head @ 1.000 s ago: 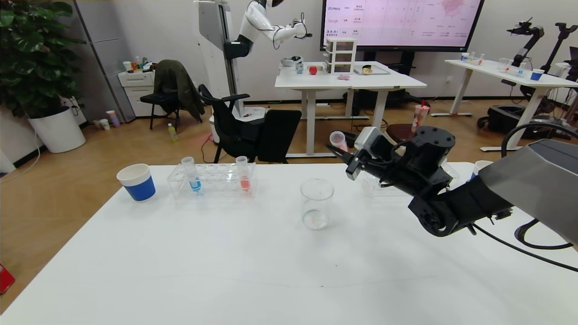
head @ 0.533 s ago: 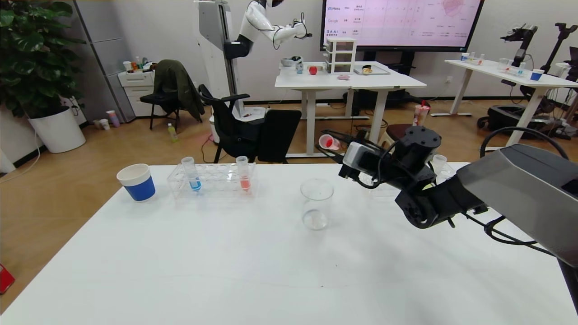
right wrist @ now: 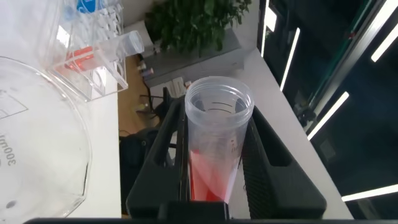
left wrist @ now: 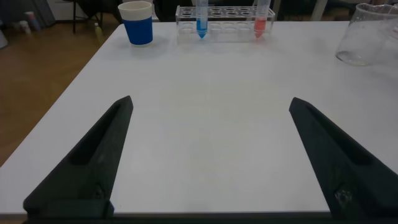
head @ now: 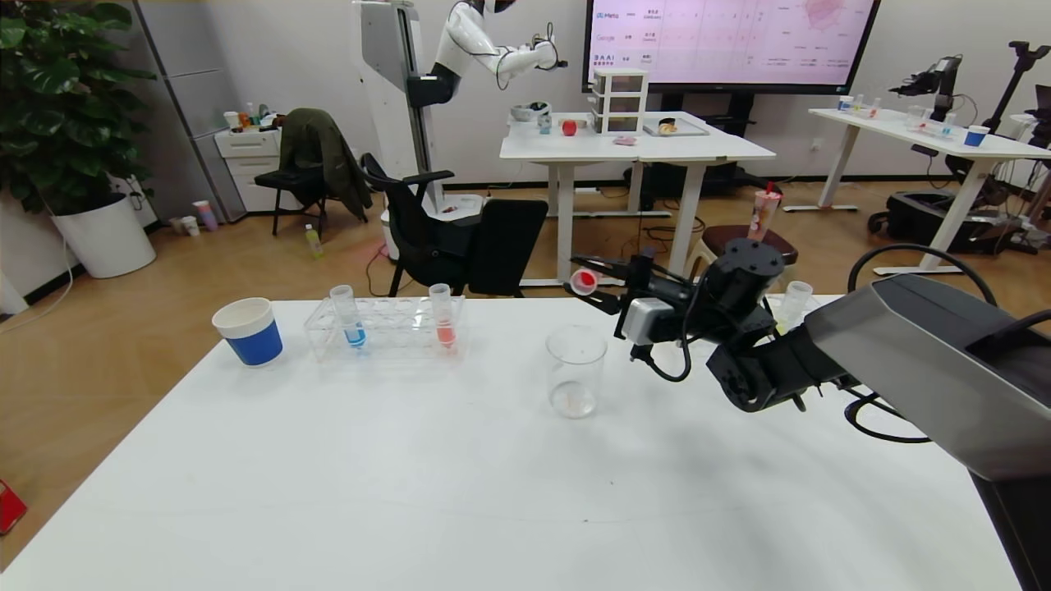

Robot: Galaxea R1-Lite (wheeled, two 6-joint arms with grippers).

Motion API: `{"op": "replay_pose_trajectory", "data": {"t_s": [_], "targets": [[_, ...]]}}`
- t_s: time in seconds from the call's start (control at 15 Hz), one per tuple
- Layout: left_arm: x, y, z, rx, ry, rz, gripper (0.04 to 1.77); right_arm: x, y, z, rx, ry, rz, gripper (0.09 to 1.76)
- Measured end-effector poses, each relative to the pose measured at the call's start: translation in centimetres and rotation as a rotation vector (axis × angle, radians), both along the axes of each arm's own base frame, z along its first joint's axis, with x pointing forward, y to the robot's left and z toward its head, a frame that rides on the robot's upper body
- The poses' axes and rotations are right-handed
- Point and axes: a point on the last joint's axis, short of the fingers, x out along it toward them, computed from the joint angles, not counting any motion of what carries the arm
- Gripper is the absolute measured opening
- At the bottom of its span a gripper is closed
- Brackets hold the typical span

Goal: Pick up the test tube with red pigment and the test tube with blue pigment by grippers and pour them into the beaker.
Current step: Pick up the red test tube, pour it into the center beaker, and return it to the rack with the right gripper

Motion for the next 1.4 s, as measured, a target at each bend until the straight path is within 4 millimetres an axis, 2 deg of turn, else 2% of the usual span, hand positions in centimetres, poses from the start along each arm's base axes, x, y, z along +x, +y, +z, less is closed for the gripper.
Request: {"op": "replay_pose_trajectory", "data": {"t_s": [0.73,1.4], "targets": [[0.0,0.0,0.0,0.000,0.000,0.000,1.75,0.5,-0.2,-2.2,-0.093,-0.141,0.022,0.52],[0.0,0.0,0.0,0.000,0.000,0.000,1.75,1.4,-0.6,-2.4,-0.127,-0.267,-0.016,0.52]]}}
